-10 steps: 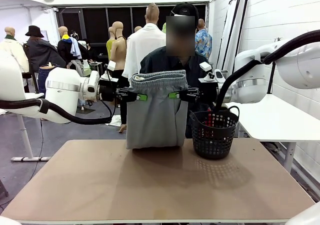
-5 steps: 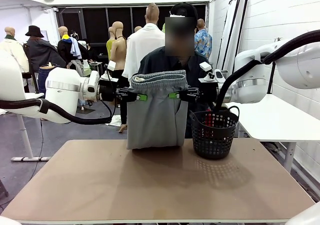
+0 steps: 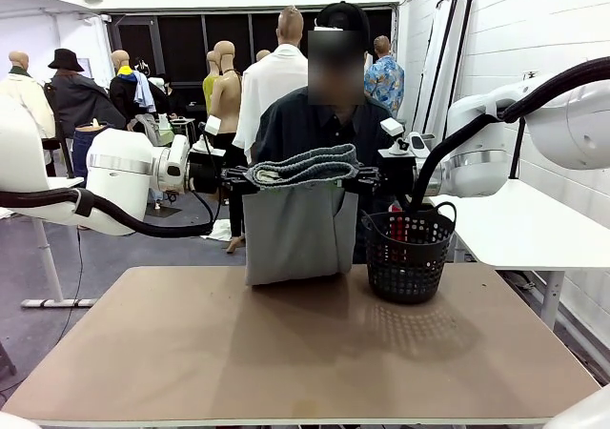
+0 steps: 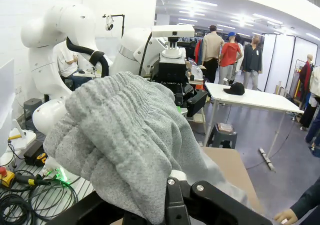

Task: Fold the training pants.
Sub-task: Release the ends of the Training pants and then grab the overlapped ends.

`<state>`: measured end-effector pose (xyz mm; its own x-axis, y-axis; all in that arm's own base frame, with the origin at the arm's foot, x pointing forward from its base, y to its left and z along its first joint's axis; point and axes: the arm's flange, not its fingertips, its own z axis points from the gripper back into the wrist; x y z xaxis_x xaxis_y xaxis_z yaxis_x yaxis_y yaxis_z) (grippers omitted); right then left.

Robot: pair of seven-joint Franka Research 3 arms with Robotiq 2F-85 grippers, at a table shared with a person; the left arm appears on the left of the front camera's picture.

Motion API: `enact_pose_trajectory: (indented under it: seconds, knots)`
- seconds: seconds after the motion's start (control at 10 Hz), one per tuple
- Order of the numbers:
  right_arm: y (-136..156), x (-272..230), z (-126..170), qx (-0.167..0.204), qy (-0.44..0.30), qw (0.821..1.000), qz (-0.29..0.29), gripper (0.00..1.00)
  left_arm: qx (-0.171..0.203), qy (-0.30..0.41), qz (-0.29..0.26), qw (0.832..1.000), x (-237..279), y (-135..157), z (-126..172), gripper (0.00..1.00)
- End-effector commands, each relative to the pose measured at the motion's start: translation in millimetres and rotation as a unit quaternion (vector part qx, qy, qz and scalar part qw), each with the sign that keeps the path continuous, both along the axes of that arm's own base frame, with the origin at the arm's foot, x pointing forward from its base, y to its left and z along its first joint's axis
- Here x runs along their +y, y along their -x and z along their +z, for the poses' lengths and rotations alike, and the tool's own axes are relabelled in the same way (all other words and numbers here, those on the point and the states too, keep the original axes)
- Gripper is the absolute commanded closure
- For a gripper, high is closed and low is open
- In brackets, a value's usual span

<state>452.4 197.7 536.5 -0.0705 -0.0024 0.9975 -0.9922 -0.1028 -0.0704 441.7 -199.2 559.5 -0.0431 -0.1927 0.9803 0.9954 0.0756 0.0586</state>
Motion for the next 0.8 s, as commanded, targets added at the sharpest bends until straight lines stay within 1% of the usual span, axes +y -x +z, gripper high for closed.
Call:
enact_pose_trajectory:
  seconds: [0.0, 0.7]
  knots:
    - [1.7, 0.2, 2.1, -0.005, -0.003, 1.0, 0.003, 1.0, -0.001, 0.011, 0.005, 1.0, 1.7, 3.7, 1.3, 1.0]
    - [1.7, 0.2, 2.1, -0.005, -0.003, 1.0, 0.003, 1.0, -0.001, 0.011, 0.005, 1.0, 1.7, 3.7, 1.3, 1.0]
